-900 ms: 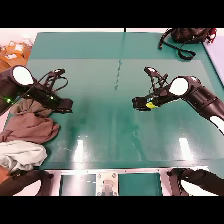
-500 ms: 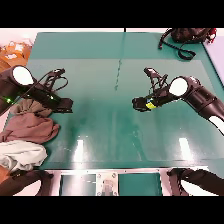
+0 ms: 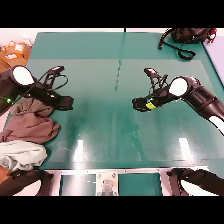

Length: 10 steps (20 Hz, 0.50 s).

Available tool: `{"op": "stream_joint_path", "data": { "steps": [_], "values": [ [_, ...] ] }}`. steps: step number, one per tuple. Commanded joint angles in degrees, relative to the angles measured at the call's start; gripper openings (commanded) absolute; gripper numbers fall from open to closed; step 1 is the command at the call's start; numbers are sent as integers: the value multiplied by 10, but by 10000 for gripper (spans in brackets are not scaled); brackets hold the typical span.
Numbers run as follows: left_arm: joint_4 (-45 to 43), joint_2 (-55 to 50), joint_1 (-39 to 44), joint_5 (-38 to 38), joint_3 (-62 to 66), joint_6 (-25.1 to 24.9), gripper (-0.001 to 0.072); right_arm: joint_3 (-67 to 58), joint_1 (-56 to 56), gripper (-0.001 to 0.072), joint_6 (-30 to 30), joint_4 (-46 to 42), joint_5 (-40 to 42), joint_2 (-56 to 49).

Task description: Fold the shirts.

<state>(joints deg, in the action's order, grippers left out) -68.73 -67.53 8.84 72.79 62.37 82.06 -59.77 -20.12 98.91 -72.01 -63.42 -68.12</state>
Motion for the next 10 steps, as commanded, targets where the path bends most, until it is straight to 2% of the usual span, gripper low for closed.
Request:
{"op": "stream_joint_path", "data": {
  "steps": [1,3,4,7,10],
  "values": [
    [-160,0,-1,-99,0,33,720,0,0,16,0,0,0,0],
    [-349,0,-7,-146,0,107,720,0,0,16,0,0,14,0],
    [-401,0,-21,-170,0,120,720,0,0,16,0,0,18,0],
    [-399,-15,-115,-244,0,120,720,0,0,16,0,0,43,0],
    [-325,-74,-209,-253,0,102,720,0,0,16,0,0,66,0]
  ]
}}
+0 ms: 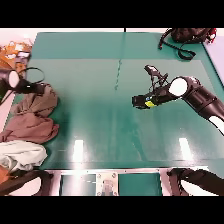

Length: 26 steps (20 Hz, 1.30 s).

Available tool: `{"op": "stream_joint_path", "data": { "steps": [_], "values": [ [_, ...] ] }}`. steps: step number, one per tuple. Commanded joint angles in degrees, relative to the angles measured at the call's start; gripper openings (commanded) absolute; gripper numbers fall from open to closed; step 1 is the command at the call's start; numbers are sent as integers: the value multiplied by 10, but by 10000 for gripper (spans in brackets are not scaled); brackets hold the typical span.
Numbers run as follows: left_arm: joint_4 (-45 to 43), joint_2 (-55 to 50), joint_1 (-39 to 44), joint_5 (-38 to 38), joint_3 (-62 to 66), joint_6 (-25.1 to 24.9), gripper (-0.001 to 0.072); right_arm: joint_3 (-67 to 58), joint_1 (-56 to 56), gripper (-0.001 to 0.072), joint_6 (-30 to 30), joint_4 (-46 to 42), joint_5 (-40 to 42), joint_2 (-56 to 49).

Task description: Fold the shirts.

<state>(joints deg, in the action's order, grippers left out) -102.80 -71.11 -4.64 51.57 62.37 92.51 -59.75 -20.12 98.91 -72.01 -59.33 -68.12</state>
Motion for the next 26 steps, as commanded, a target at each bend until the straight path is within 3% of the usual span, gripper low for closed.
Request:
{"op": "stream_joint_path", "data": {
  "steps": [1,3,5,6,7,8,9,13,16,19,23,26],
  "values": [
    [62,-66,-94,-41,0,-28,720,0,0,23,0,0,34,0],
    [153,-119,-109,-45,0,-93,720,0,2,179,0,0,48,0],
    [214,-161,-109,-51,0,-141,720,0,5,186,0,0,53,0],
    [227,-172,-109,-61,0,-146,602,0,9,127,0,0,50,0],
    [229,-174,-109,-66,2,-146,207,-1,14,108,0,-1,43,0],
    [230,-173,-109,-61,12,-151,23,-1,16,98,0,-2,37,0],
    [236,-173,-109,-50,30,-151,24,-1,19,18,0,-2,31,0],
    [319,-173,-100,84,133,-195,23,-1,20,17,0,-20,17,0],
    [386,-167,-31,176,216,-212,23,-8,21,16,0,-73,-20,3],
    [409,-162,104,191,290,-193,23,-11,25,15,0,-120,-48,28],
    [413,-168,283,145,320,-144,23,-11,99,15,0,-129,-85,78],
    [415,-203,364,135,319,-127,25,-10,163,15,0,-125,-115,95]
  ]
}}
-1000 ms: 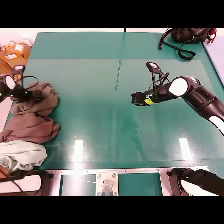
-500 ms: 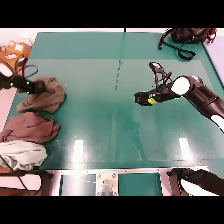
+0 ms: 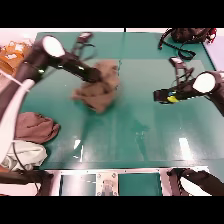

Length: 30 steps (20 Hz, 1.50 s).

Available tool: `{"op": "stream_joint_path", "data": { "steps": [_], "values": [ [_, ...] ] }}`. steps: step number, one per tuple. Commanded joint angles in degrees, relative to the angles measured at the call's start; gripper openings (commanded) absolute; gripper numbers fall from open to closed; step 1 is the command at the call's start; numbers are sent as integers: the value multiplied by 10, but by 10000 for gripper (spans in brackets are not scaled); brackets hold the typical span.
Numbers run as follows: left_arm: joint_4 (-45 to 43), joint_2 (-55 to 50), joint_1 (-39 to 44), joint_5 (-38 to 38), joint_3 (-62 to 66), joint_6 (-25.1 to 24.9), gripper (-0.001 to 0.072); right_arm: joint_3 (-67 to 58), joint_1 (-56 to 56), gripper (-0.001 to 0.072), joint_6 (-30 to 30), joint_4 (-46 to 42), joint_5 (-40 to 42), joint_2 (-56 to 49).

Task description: Fold the shirts.

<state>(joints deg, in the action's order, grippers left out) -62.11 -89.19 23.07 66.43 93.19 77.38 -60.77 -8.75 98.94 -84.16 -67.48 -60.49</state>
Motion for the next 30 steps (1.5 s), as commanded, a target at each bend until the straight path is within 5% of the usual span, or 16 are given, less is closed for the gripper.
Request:
{"op": "stream_joint_path", "data": {
  "steps": [1,2,3,4,10,15,18,22,27,28,29,30],
  "values": [
    [9,-36,102,-15,11,28,27,1,61,15,0,-3,-40,19],
    [10,-50,112,-15,11,28,221,2,69,28,0,-3,-42,19],
    [13,-58,115,-13,11,39,578,3,73,191,0,-3,-42,19],
    [15,-61,112,-4,11,54,708,2,76,348,0,1,-42,19],
    [0,-60,-30,219,57,72,709,13,184,381,-39,129,-41,-32],
    [-17,-60,-103,247,-21,75,709,66,219,381,-125,235,24,-142],
    [42,-60,-101,221,-144,33,708,66,219,390,-204,348,50,-225],
    [120,-61,-96,81,-253,9,708,58,193,430,-297,478,68,-318],
    [170,-63,-52,-40,-284,-15,705,-3,156,413,-318,516,85,-375],
    [171,-63,-42,-54,-284,-17,607,-12,156,339,-318,516,85,-377],
    [172,-63,-36,-62,-284,-23,428,-19,156,221,-321,516,82,-377],
    [173,-63,-34,-61,-283,-31,117,-25,158,91,-327,516,75,-377]
  ]
}}
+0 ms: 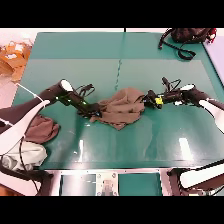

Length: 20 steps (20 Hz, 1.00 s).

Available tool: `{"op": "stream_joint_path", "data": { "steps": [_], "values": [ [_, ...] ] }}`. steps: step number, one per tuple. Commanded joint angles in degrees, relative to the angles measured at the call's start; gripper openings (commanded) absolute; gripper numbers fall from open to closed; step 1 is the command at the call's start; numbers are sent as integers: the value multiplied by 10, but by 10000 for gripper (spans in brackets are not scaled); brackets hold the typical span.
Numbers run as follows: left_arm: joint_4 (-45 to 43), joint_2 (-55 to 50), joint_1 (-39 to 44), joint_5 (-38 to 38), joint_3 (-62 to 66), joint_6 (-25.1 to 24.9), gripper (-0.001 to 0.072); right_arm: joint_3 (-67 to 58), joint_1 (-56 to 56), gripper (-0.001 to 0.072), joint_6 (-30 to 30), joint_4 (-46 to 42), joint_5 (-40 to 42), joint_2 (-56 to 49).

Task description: Fold the shirts.

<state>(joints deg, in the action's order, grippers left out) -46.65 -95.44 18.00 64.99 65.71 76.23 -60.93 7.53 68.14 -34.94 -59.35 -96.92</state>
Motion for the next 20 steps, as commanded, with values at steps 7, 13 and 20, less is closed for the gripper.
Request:
{"op": "stream_joint_path", "data": {
  "steps": [7,13,20],
  "values": [
    [-76,102,-46,43,76,25,22,-76,52,14,-32,24,-107,90],
    [-200,291,-87,106,265,79,23,-155,132,15,10,24,-138,350],
    [-195,374,-87,122,455,61,24,-261,144,16,54,16,-153,564]
  ]
}}
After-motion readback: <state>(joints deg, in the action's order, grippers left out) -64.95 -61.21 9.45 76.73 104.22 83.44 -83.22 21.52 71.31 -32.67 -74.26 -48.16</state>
